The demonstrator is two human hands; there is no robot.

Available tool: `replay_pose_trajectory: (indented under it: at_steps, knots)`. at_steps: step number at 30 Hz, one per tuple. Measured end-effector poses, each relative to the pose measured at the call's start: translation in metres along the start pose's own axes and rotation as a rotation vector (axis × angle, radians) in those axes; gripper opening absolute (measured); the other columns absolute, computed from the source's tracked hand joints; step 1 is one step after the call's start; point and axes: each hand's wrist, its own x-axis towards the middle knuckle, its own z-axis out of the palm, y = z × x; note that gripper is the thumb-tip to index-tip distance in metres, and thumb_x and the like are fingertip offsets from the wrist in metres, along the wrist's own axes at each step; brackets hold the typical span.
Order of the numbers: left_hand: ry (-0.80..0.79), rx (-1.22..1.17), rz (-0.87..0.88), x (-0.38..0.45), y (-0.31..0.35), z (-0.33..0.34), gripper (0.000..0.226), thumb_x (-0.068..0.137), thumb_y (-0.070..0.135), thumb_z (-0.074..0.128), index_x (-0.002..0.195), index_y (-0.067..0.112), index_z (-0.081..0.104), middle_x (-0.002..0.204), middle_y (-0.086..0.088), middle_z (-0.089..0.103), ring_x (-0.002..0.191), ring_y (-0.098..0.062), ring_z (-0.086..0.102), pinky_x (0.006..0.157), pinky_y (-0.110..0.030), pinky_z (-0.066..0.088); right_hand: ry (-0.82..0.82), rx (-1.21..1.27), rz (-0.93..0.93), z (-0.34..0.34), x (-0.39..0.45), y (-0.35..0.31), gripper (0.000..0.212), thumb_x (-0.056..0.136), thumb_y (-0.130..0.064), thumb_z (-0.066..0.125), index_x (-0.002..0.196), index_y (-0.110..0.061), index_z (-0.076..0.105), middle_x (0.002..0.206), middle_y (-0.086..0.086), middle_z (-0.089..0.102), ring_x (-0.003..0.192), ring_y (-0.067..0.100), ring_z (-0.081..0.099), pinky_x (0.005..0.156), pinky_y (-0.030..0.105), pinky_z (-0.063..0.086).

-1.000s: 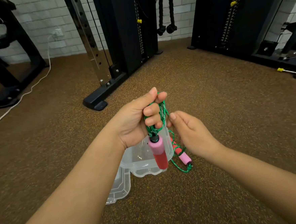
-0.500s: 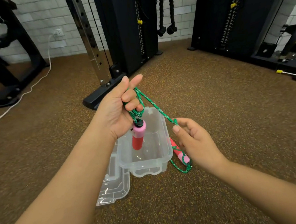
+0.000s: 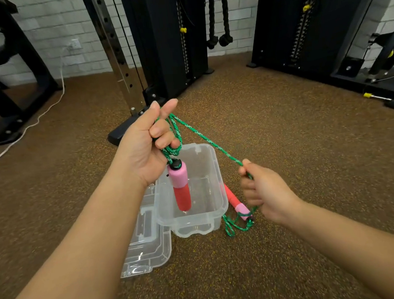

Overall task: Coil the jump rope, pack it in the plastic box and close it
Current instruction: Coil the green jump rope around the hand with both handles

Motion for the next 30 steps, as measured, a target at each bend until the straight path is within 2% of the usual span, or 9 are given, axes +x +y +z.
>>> replay_pose_trajectory:
  at_steps: [4, 7, 11, 15, 17, 20, 24, 27, 30]
  knots:
    - [0.019, -0.006, 0.003, 0.002, 0.000, -0.002, 0.031, 0.098, 0.035, 0.043, 0.099, 0.016, 0.066, 0.040, 0.009, 0.032, 0.036, -0.005, 0.028, 0.050, -0.019, 0.035, -0.031, -0.238, -0.207, 0.002, -0.010, 0.000, 0.022, 0.101, -0.017, 0.042, 0.113, -0.014, 0.060, 0.044, -0.013, 0.044, 0.034, -0.001, 0.033, 0.035, 0.009, 0.030]
    - [0.034, -0.021, 0.002, 0.002, 0.001, -0.003, 0.030, 0.098, 0.035, 0.043, 0.098, 0.016, 0.067, 0.041, 0.009, 0.032, 0.036, -0.005, 0.028, 0.049, -0.019, 0.036, -0.064, -0.325, -0.395, -0.001, -0.015, -0.003, 0.014, 0.096, -0.008, 0.052, 0.101, -0.013, 0.064, 0.044, -0.018, 0.056, 0.038, -0.006, 0.047, 0.042, 0.004, 0.035]
    - [0.029, -0.022, -0.005, 0.002, 0.002, -0.003, 0.030, 0.098, 0.036, 0.044, 0.099, 0.016, 0.066, 0.041, 0.010, 0.032, 0.036, -0.005, 0.028, 0.050, -0.019, 0.036, -0.014, -0.431, -0.434, -0.010, -0.007, 0.001, 0.022, 0.096, -0.021, 0.053, 0.086, -0.021, 0.073, 0.054, -0.014, 0.057, 0.046, -0.002, 0.047, 0.048, 0.008, 0.035]
    - [-0.006, 0.014, -0.031, -0.001, 0.001, 0.004, 0.030, 0.099, 0.035, 0.043, 0.102, 0.015, 0.065, 0.040, 0.009, 0.031, 0.036, -0.004, 0.027, 0.048, -0.019, 0.036, -0.140, -0.451, -0.296, -0.014, 0.000, 0.006, 0.031, 0.098, -0.027, 0.046, 0.088, -0.016, 0.073, 0.103, 0.007, 0.068, 0.086, 0.009, 0.063, 0.075, 0.011, 0.048]
    - [-0.065, 0.050, -0.077, -0.004, -0.001, 0.011, 0.030, 0.098, 0.035, 0.043, 0.102, 0.015, 0.065, 0.040, 0.008, 0.031, 0.035, -0.004, 0.027, 0.048, -0.019, 0.036, -0.172, -0.638, -0.323, -0.013, 0.004, 0.004, 0.027, 0.098, -0.027, 0.048, 0.106, -0.016, 0.072, 0.122, 0.001, 0.061, 0.108, 0.007, 0.057, 0.094, 0.011, 0.043]
    - [-0.183, 0.103, -0.150, -0.010, -0.007, 0.023, 0.032, 0.098, 0.033, 0.042, 0.100, 0.013, 0.066, 0.039, 0.008, 0.030, 0.034, -0.004, 0.028, 0.047, -0.021, 0.037, -0.170, -0.683, -0.453, -0.003, 0.005, -0.003, 0.043, 0.094, -0.028, 0.057, 0.136, -0.027, 0.049, 0.139, -0.008, 0.049, 0.129, 0.003, 0.044, 0.115, 0.033, 0.032]
    - [-0.293, 0.119, -0.202, -0.015, -0.015, 0.035, 0.034, 0.096, 0.031, 0.044, 0.091, 0.011, 0.070, 0.038, 0.008, 0.030, 0.033, -0.004, 0.030, 0.046, -0.022, 0.037, -0.232, -0.356, -0.640, 0.024, 0.000, -0.023, 0.043, 0.096, -0.011, 0.052, 0.137, -0.016, 0.042, 0.133, -0.001, 0.054, 0.120, -0.003, 0.051, 0.100, 0.018, 0.042]
    - [-0.281, 0.109, -0.204, -0.014, -0.017, 0.038, 0.034, 0.095, 0.032, 0.044, 0.092, 0.011, 0.070, 0.038, 0.008, 0.031, 0.033, -0.004, 0.030, 0.047, -0.022, 0.038, -0.202, -0.245, -0.640, 0.035, -0.003, -0.033, 0.022, 0.098, -0.006, 0.046, 0.116, -0.008, 0.058, 0.094, 0.002, 0.064, 0.080, -0.002, 0.062, 0.073, 0.011, 0.047]
    - [-0.220, 0.053, -0.160, -0.012, -0.014, 0.036, 0.036, 0.098, 0.034, 0.041, 0.107, 0.010, 0.065, 0.045, 0.008, 0.036, 0.038, -0.005, 0.033, 0.052, -0.022, 0.040, -0.071, -0.330, -0.561, 0.030, -0.007, -0.026, 0.020, 0.100, -0.017, 0.045, 0.094, -0.020, 0.064, 0.058, -0.008, 0.051, 0.049, 0.001, 0.047, 0.051, 0.014, 0.041]
